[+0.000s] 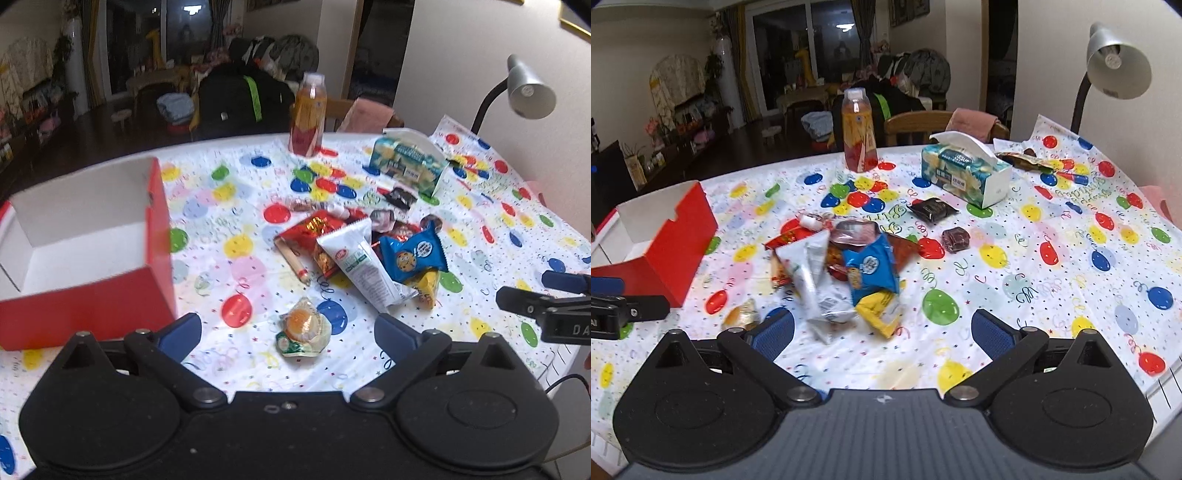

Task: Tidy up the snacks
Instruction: 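Grasp the wrapped orange cake with the left tool while the right tool grasps the blue cookie packet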

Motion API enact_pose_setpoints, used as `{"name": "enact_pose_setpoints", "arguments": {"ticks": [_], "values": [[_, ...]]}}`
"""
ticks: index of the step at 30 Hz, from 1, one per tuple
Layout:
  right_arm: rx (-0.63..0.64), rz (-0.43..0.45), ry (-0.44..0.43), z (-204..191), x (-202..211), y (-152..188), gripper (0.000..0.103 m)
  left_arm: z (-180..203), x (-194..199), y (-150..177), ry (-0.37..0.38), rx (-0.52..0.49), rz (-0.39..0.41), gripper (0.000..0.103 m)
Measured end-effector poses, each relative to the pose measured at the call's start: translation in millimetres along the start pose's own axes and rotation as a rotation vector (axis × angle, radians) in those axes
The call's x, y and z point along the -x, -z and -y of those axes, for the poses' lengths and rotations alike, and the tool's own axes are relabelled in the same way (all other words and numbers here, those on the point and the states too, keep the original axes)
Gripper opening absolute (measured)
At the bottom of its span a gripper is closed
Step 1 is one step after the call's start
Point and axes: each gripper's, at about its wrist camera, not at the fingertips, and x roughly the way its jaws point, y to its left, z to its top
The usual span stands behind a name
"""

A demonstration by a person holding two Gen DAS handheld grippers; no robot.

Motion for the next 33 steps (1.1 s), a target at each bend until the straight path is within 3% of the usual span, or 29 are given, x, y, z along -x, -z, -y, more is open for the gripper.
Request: {"name": "enact_pose_setpoints", "arguments": {"ticks": [5, 18, 21, 29, 33], "values": [[0.021, -0.025, -0.013, 15.9, -31.4, -11.7, 0.102, 8.0, -32.1, -1.8, -0.024, 0.01, -0.039, 0.095], [0.117, -0.143, -0.123, 26.0, -112.3, -36.5, 0.071, 19.0, -101.1, -4.7, -0.03, 0.067, -0.159, 0.07], [0.127, -0.173, -0.164, 24.7, -123.0, -39.5, 0.063, 18.9, -109.8, -4.0, -0.013, 0.093, -0.182, 0.063], [0.18, -0.195, -0.212, 19.7, -144.0, -48.7, 0.06, 17.0, -121.9, -5.6, -0.028, 0.117, -0.206, 0.055], [0.209, -0.208, -0.224, 16.3, -150.7, -50.2, 0.047, 15.1, -125.7, -6.3, -0.06, 0.109, -0.217, 0.041]]}}
